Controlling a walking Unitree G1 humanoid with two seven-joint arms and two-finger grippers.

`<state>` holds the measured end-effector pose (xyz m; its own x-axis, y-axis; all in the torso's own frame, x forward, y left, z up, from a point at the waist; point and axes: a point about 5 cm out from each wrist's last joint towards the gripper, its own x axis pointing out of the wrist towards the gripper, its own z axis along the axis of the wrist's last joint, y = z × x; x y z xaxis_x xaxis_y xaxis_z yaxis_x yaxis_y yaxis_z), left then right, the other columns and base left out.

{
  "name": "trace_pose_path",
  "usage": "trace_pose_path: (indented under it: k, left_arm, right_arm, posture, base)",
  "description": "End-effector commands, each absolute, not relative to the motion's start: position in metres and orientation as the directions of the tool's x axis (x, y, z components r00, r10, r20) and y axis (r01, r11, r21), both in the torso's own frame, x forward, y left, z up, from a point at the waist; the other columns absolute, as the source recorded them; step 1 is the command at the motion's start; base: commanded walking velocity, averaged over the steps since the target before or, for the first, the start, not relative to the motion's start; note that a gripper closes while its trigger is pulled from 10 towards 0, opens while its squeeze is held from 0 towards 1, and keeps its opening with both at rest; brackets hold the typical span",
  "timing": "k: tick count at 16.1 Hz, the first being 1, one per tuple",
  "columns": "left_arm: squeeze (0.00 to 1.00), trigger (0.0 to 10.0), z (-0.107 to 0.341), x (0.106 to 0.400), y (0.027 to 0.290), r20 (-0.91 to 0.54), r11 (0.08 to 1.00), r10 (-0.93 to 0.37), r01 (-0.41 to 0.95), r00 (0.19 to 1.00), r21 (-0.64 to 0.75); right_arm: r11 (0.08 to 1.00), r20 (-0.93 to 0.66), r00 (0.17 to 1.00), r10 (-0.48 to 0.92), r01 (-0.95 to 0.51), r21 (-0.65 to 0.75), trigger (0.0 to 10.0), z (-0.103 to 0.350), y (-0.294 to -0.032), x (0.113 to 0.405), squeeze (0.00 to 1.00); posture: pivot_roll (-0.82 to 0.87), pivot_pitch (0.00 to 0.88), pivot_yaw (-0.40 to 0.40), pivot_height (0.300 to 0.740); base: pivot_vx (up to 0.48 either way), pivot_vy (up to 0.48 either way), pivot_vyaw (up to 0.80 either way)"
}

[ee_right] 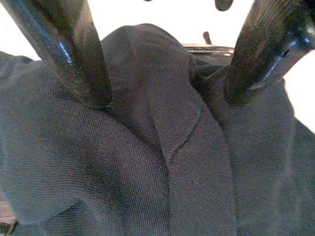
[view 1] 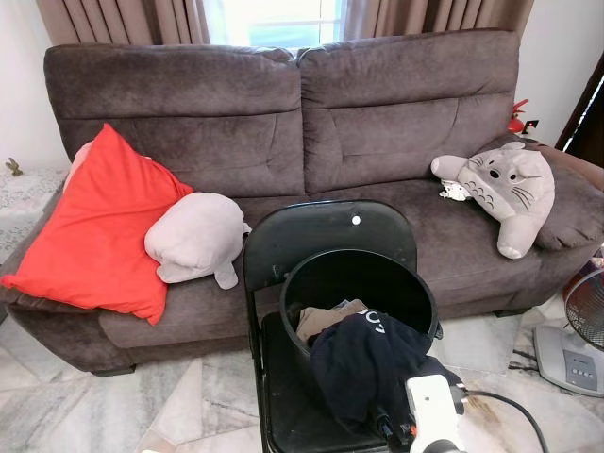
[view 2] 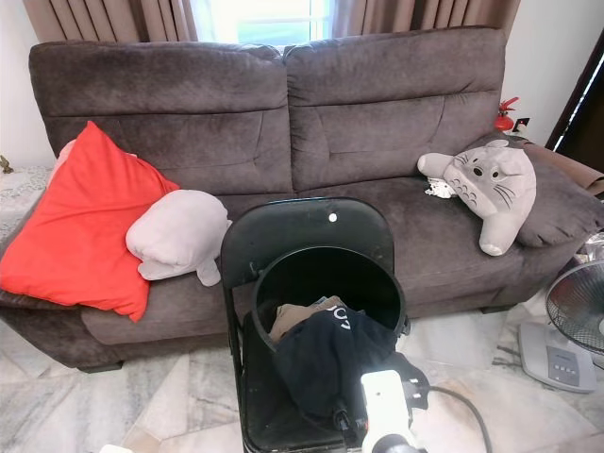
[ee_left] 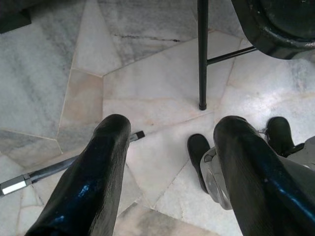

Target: Hang hanger

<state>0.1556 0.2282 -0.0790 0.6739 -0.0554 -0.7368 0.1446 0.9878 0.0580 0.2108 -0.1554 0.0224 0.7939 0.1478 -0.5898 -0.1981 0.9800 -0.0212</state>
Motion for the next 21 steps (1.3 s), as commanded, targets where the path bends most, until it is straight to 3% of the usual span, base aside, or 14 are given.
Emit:
trace_pose_path:
  k: [1,5,6,7,8,9,21]
  left_arm:
    - [0.0,10.0,-0.081,0.1506,0.2301,-0.75,0.988,-0.048,0.144,0.66,0.063]
    - [0.0,10.0,-0.0808,0.1508,0.2304,-0.749,0.988,-0.046,0.141,0.661,0.064]
    - [0.0,10.0,-0.0808,0.1507,0.2305,-0.749,0.988,-0.046,0.142,0.661,0.064]
    - [0.0,10.0,-0.0809,0.1505,0.2307,-0.75,0.988,-0.047,0.142,0.66,0.063]
    - [0.0,10.0,-0.0809,0.1504,0.2307,-0.75,0.988,-0.047,0.143,0.66,0.063]
    - [0.0,10.0,-0.0811,0.1503,0.2303,-0.751,0.987,-0.049,0.145,0.658,0.063]
    - [0.0,10.0,-0.0821,0.1497,0.2277,-0.754,0.988,-0.055,0.146,0.654,0.054]
  right_arm:
    - [0.979,-0.589,0.795,0.147,-0.202,-0.027,10.0,0.0207,-0.1546,0.2145,0.0]
    - [0.978,-0.586,0.796,0.151,-0.205,-0.027,10.0,0.0182,-0.153,0.2189,0.0]
    - [0.978,-0.589,0.794,0.152,-0.206,-0.025,4.8,0.0167,-0.1527,0.2179,0.0]
    - [0.978,-0.595,0.789,0.153,-0.207,-0.023,1.1,0.0144,-0.1528,0.2153,0.0]
    - [0.978,-0.596,0.788,0.153,-0.208,-0.023,1.1,0.014,-0.1528,0.2148,0.0]
    - [0.977,-0.6,0.784,0.158,-0.213,-0.022,0.0,0.013,-0.1519,0.2127,0.0]
    - [0.979,-0.561,0.817,0.131,-0.195,-0.054,0.0,0.019,-0.1547,0.2191,0.0]
  posture:
    - [-0.05,0.024,0.047,0.74]
    - [-0.04,0.022,0.046,0.74]
    - [-0.04,0.024,0.047,0.74]
    - [-0.04,0.025,0.048,0.74]
    - [-0.04,0.025,0.048,0.74]
    - [-0.04,0.023,0.047,0.74]
    - [-0.04,0.019,0.042,0.74]
  base:
    - [0.0,0.0,0.0]
    - [0.0,0.0,0.0]
    - [0.0,0.0,0.0]
    - [0.0,0.0,0.0]
    - [0.0,0.0,0.0]
    - [0.0,0.0,0.0]
    - [0.0,0.0,0.0]
